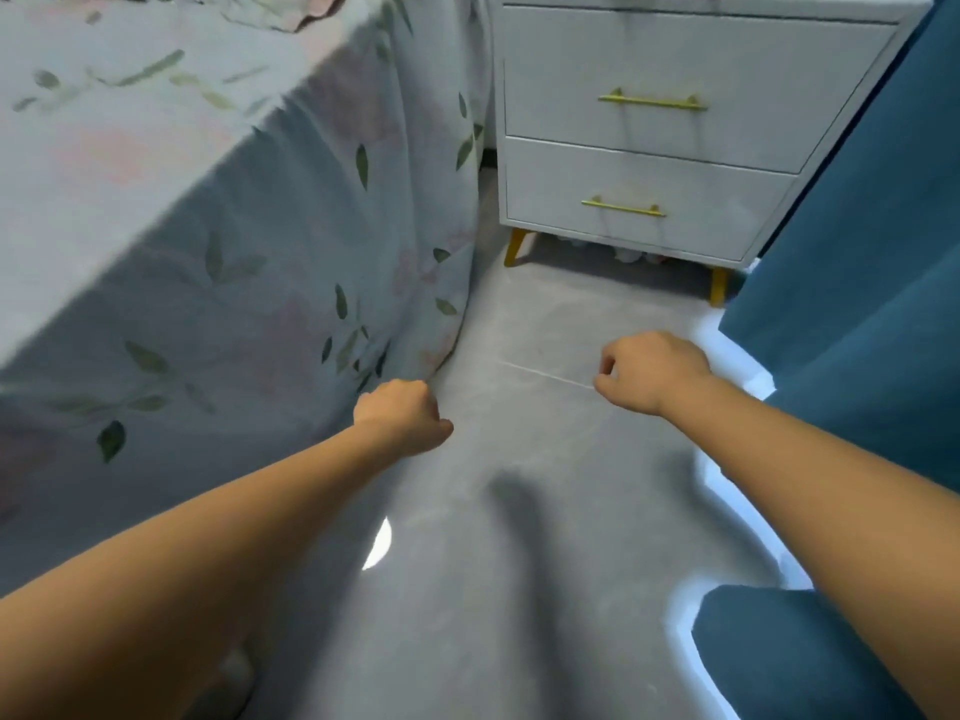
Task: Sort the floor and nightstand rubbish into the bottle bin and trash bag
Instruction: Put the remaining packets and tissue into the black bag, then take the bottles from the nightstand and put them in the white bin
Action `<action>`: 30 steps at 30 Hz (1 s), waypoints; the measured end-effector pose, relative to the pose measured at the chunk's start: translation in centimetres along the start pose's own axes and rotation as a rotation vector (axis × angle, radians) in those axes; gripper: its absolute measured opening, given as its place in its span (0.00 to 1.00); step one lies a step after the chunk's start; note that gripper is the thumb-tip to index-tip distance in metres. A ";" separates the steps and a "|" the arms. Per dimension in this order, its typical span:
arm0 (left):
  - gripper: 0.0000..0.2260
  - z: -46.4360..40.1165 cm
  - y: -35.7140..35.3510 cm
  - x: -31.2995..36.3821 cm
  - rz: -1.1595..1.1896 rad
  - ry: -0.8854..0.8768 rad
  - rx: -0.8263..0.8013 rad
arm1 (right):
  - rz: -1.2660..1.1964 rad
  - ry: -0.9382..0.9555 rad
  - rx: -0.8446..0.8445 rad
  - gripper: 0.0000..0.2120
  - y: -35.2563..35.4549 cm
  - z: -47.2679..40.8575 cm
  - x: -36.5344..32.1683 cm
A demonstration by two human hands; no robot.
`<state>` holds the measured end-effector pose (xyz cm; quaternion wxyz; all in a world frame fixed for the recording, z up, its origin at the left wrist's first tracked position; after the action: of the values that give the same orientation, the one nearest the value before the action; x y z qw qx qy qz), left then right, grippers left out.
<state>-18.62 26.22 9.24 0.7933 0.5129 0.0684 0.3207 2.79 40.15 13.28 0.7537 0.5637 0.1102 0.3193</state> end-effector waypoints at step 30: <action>0.14 -8.0 60.5 36.4 0.261 -0.239 0.025 | -0.342 -0.194 -0.014 0.15 54.5 -13.2 31.7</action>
<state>-20.10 69.70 65.40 0.7410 0.5616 -0.0894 0.3570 0.83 78.41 65.08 0.8079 0.5598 0.1289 0.1317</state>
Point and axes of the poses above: each hand's wrist, its own z-axis away from the middle knuckle, its own y-axis out of the back of the hand, x = y × z, the point moved 7 cm from there along -z, towards the middle knuckle, and after that the axes turned 13 degrees about z, right-handed, at the moved point
